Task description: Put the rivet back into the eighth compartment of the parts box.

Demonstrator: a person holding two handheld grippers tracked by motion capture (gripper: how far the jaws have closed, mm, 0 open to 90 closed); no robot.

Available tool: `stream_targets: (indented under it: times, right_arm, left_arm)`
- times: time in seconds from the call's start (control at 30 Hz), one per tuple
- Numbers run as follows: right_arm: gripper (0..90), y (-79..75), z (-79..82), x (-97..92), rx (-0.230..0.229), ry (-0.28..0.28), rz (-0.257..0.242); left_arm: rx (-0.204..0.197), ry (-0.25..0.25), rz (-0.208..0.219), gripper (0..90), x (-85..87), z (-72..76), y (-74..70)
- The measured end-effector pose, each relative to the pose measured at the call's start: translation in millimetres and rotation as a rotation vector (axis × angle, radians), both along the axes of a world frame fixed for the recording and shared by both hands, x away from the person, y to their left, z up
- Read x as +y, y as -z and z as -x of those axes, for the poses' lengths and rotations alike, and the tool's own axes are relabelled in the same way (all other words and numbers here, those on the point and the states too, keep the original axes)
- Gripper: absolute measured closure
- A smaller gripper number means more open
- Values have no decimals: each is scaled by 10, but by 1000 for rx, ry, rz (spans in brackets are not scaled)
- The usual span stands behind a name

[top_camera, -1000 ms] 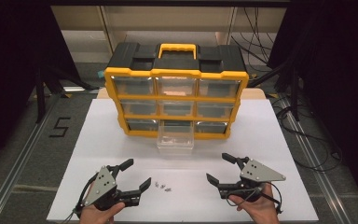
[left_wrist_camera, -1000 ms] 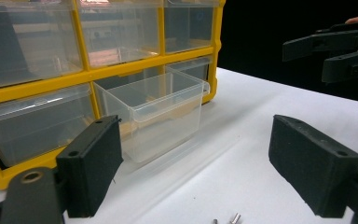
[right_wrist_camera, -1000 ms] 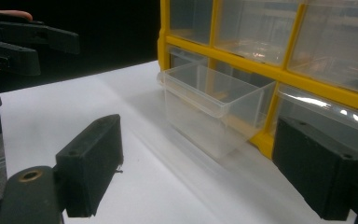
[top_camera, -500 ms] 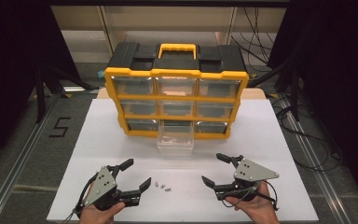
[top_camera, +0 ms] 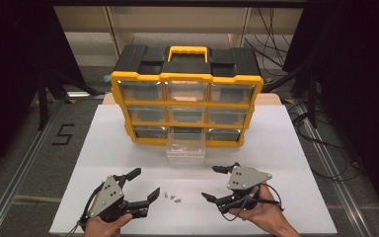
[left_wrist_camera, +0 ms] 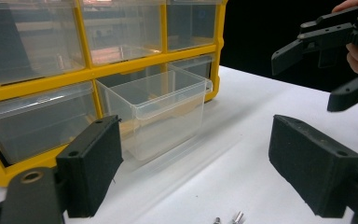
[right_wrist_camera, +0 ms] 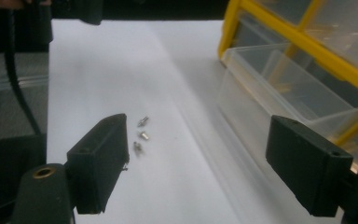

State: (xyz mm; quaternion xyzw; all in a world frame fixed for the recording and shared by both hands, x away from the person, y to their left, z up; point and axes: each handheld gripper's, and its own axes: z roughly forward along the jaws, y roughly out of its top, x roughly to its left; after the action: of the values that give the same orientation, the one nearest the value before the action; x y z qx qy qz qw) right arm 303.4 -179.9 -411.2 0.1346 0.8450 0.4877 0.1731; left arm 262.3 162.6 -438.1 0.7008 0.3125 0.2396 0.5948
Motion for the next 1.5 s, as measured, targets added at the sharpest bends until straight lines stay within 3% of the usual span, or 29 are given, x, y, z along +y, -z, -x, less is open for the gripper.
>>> stream_targets:
  times: [0.17, 0.27, 0.63, 0.87, 1.17, 1.5]
  right_arm:
    - [291, -6, -35, 205, 15, -104, 93]
    - [319, 3, -72, 349, 57, -115, 157]
    - [393, 163, -206, 784, 134, -217, 323]
    - [450, 245, -267, 944, 131, -253, 407]
    - [553, 373, -333, 1157, 167, -325, 503]
    - [652, 493, -413, 1252, 181, -335, 585]
  left_arm:
    - [-5, 4, 11, 174, -2, -3, 5]
    - [-7, 3, 10, 174, 1, -3, 3]
    - [-5, -1, 6, 173, 9, 13, -6]
    - [-7, 3, 5, 174, 5, 13, -5]
    - [-7, 3, 13, 174, 2, 15, -6]
    - [-6, 4, 16, 174, 0, 17, -7]
